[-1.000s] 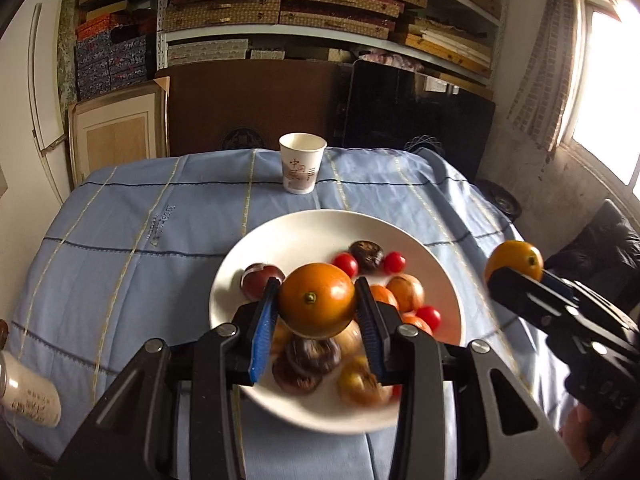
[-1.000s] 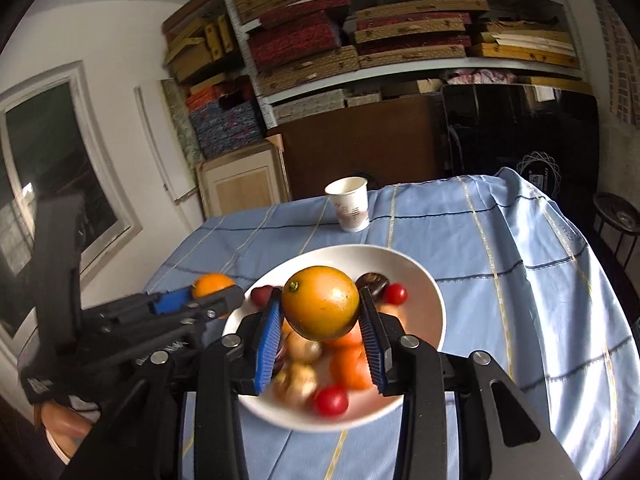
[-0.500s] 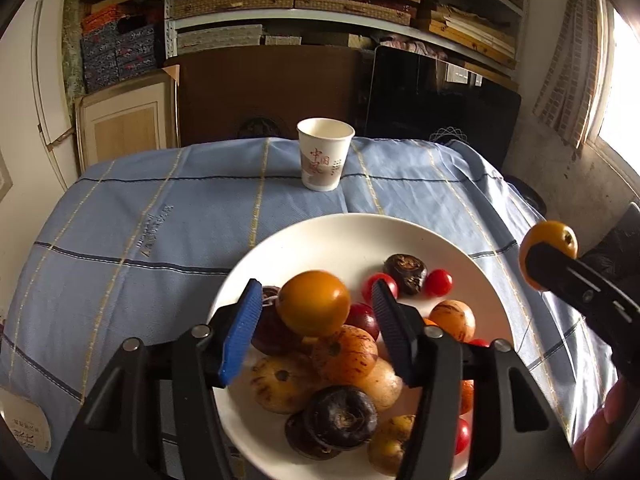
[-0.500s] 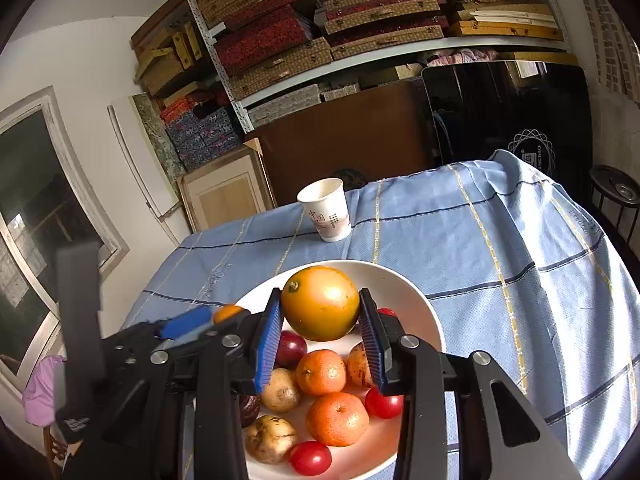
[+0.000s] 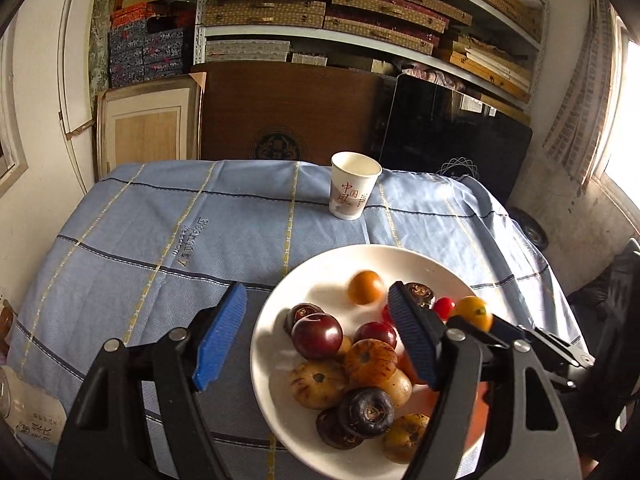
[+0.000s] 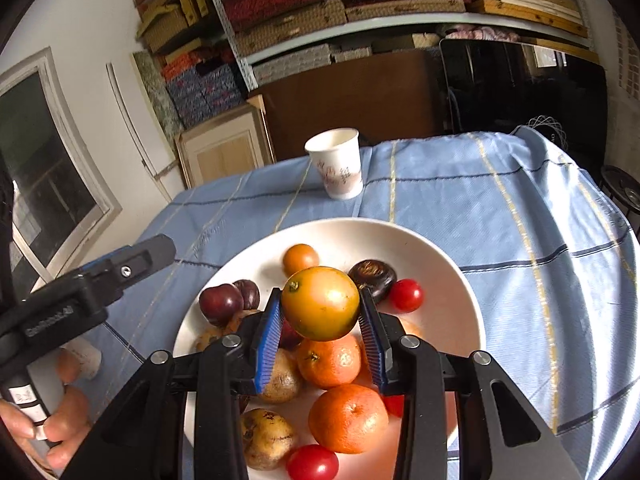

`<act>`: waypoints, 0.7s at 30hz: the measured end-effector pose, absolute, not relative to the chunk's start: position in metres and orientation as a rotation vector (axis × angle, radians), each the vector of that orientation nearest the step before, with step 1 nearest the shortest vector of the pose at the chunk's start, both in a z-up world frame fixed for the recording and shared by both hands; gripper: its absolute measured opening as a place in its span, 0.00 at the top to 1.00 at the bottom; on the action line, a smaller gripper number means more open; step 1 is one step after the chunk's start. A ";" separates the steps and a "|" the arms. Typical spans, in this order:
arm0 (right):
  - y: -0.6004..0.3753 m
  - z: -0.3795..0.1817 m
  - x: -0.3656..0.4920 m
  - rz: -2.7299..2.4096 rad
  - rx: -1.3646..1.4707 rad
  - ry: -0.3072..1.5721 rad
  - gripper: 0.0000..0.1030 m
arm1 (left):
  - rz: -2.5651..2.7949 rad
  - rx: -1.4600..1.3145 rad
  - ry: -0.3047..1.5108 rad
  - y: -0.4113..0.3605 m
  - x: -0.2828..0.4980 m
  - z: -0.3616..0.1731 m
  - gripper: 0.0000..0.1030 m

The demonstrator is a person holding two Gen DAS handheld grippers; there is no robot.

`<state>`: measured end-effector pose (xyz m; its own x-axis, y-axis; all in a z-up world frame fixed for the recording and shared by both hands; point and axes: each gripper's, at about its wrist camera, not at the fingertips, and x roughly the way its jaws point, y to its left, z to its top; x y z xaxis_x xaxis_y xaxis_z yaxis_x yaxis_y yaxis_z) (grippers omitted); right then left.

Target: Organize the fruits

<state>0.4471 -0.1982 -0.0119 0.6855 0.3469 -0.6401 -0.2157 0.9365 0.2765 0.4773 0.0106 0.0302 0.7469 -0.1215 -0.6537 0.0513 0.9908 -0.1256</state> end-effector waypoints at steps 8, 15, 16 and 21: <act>-0.198 -0.008 0.445 0.326 0.191 0.750 0.59 | -0.085 -0.120 0.724 0.017 0.476 0.032 0.28; -0.200 0.013 0.425 0.322 0.142 0.716 0.45 | -0.078 -0.110 0.697 0.017 0.463 0.045 0.27; -0.201 0.015 0.421 0.322 0.135 0.715 0.44 | -0.077 -0.103 0.689 0.015 0.459 0.048 0.25; -0.202 0.028 0.399 0.304 0.085 0.723 0.37 | -0.060 -0.064 0.675 0.011 0.433 0.056 0.13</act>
<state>0.3994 -0.2016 0.0279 0.7082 0.3028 -0.6378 -0.2443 0.9527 0.1810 0.4331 0.0106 0.0564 0.7792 -0.0763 -0.6221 0.0347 0.9963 -0.0787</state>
